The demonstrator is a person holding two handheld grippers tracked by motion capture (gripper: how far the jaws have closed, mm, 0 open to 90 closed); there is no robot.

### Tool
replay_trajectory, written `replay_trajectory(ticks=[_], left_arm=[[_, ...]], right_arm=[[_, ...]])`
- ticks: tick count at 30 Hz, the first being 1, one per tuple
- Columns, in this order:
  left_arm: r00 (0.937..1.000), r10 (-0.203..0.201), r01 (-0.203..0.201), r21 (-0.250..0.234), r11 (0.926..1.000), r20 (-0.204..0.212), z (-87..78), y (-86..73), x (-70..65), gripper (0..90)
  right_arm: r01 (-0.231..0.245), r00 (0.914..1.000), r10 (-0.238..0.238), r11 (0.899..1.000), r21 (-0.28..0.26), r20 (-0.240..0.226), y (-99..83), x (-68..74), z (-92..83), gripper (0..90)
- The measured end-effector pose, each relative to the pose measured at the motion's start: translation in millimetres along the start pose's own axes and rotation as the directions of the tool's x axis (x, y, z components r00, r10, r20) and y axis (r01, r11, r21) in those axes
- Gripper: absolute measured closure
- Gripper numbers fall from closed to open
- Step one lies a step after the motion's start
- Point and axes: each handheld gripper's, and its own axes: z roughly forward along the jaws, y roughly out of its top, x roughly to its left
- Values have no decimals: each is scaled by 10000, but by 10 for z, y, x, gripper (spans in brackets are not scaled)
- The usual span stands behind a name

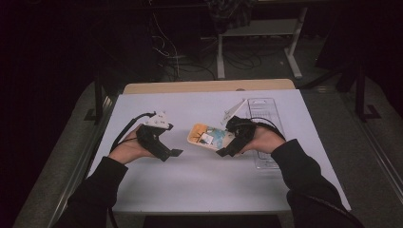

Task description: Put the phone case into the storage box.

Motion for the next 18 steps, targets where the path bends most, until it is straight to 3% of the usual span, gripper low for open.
replay_trajectory(ticks=[11, 18], left_arm=[[9948, -806, 763, -675, 9948, -625, 35, -216, -124, 0], [9851, -1454, 1345, -1153, 9842, -916, 85, -359, -197, 0]], right_arm=[[-316, 9991, 321, 9994, -167, 269, 18, -7, 96, 99], [-514, 9978, 516, 9987, -44, 417, -4, 49, 134, 99]])
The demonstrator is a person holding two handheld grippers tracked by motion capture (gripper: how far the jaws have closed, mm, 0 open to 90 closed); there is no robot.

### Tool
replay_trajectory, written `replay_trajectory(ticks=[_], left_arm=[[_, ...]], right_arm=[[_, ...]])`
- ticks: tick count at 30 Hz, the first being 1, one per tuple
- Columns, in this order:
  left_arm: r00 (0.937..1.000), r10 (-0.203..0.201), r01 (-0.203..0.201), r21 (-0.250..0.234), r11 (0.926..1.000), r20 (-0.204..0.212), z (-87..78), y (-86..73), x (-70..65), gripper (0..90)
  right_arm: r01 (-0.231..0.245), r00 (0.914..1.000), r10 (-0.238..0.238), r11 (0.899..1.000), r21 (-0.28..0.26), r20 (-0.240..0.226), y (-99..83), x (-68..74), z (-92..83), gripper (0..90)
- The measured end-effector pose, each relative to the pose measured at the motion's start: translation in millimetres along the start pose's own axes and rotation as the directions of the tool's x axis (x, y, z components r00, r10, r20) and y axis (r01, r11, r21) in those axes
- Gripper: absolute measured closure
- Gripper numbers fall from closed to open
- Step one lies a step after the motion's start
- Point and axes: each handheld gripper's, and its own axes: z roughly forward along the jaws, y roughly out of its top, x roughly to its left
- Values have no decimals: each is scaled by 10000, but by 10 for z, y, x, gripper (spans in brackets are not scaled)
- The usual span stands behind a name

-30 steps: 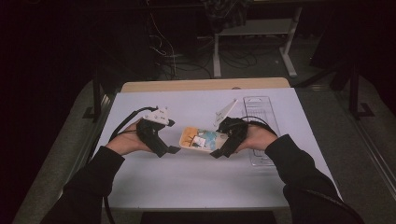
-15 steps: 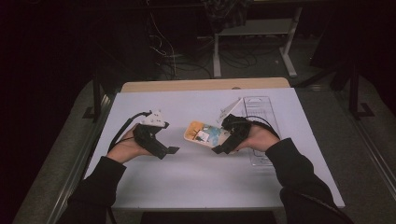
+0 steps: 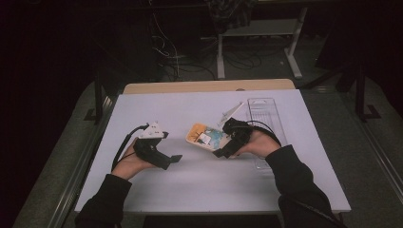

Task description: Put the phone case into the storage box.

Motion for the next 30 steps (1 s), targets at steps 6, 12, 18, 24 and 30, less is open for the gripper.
replay_trajectory(ticks=[6, 12, 18, 24, 30], left_arm=[[9996, -278, 276, -178, 9995, -63, 53, -87, -22, 0], [9994, -347, 347, 47, 9994, 28, 143, -126, -65, 0], [9993, -367, 366, 204, 9991, 56, 225, -165, -66, 0], [9997, -241, 241, 168, 9996, -15, 233, -162, -87, 0], [9995, 293, -290, 374, 9989, -80, 263, -159, -128, 0]], right_arm=[[-97, 10000, 97, 9999, -111, -8, -32, -13, 20, 99], [-301, 9995, 301, 9995, -24, -25, -95, -39, 53, 98], [-370, 9993, 369, 9992, -114, -74, -99, -58, 41, 98], [-266, 9996, 265, 9994, -215, -70, -89, -55, 45, 98], [-341, 9993, 339, 9993, -128, -142, -77, -42, 46, 98]])
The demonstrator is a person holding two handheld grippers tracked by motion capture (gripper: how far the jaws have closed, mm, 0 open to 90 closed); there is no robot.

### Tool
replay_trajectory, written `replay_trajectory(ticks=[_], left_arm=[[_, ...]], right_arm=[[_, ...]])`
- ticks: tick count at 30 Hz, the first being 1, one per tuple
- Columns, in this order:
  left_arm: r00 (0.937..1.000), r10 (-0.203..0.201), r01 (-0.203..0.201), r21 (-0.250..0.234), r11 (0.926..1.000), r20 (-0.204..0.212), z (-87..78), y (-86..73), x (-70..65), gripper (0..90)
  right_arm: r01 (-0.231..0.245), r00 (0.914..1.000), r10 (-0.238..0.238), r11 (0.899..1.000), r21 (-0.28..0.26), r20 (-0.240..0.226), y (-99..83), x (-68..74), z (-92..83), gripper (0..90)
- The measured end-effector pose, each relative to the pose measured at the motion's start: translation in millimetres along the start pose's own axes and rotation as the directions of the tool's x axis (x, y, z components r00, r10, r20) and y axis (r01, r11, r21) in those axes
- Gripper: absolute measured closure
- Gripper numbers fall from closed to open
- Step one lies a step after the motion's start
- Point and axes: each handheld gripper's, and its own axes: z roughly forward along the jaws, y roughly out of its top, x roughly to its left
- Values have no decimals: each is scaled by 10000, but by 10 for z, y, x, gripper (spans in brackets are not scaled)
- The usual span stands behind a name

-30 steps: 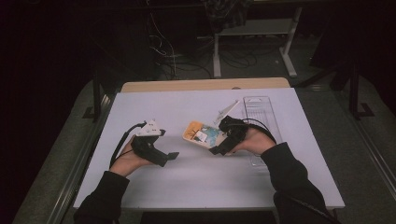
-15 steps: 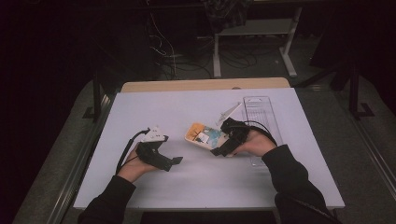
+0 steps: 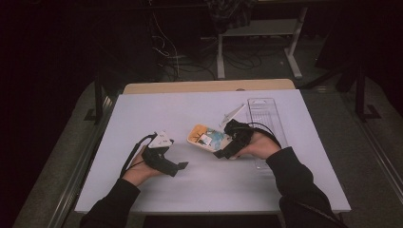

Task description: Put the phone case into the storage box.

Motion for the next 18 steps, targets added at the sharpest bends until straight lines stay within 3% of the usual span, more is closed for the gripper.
replay_trajectory(ticks=[11, 13, 18], left_arm=[[9961, 766, -762, 109, 9970, -439, 11, 20, -25, 0], [9928, 1049, -1041, 169, 9944, -571, 2, 34, -29, 0], [9891, 1303, -1288, 256, 9913, -680, 6, 37, -35, 0]], right_arm=[[-28, 10000, 28, 10000, 2, 17, -8, -6, 25, 98], [-156, 9999, 156, 9998, 80, -26, -8, -1, 23, 98], [-44, 10000, 45, 9999, 101, -60, -11, -1, 39, 98]])
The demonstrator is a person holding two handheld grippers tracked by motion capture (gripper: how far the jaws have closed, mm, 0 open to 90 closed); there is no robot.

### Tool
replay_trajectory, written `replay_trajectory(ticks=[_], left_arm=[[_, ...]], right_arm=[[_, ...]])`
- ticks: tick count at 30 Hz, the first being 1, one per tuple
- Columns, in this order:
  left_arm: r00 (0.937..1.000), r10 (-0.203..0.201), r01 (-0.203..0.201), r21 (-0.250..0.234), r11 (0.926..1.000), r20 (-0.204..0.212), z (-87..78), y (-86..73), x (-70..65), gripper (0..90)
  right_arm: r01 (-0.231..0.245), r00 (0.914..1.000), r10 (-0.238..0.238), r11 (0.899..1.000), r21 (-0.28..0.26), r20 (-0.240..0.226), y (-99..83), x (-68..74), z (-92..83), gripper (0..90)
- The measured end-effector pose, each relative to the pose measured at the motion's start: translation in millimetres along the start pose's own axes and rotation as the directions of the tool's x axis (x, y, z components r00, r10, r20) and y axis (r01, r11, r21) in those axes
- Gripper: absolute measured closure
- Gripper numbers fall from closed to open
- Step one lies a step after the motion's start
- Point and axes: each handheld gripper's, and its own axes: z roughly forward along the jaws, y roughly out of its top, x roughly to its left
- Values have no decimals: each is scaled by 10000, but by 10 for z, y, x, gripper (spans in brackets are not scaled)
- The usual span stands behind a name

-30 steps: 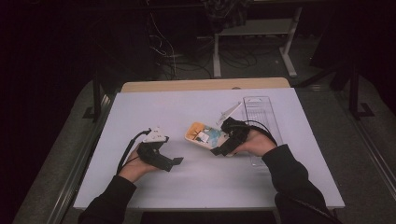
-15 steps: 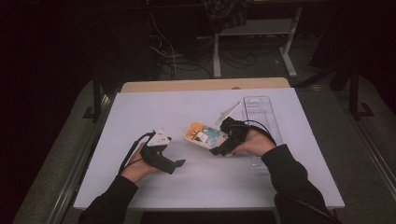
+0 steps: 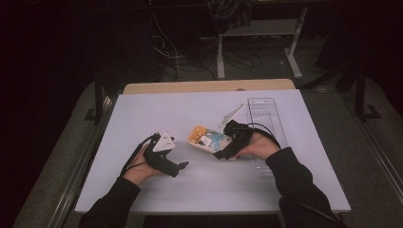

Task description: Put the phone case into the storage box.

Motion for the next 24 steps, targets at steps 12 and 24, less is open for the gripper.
replay_trajectory(ticks=[12, 24], left_arm=[[9946, 906, -907, 11, 9959, -510, -3, 6, -59, 0], [9794, 1777, -1794, -89, 9837, -960, -3, 5, -110, 0]], right_arm=[[27, 10000, -27, 10000, -39, -34, 6, -5, 5, 97], [15, 10000, -15, 10000, 3, 3, -1, -1, 4, 98]])
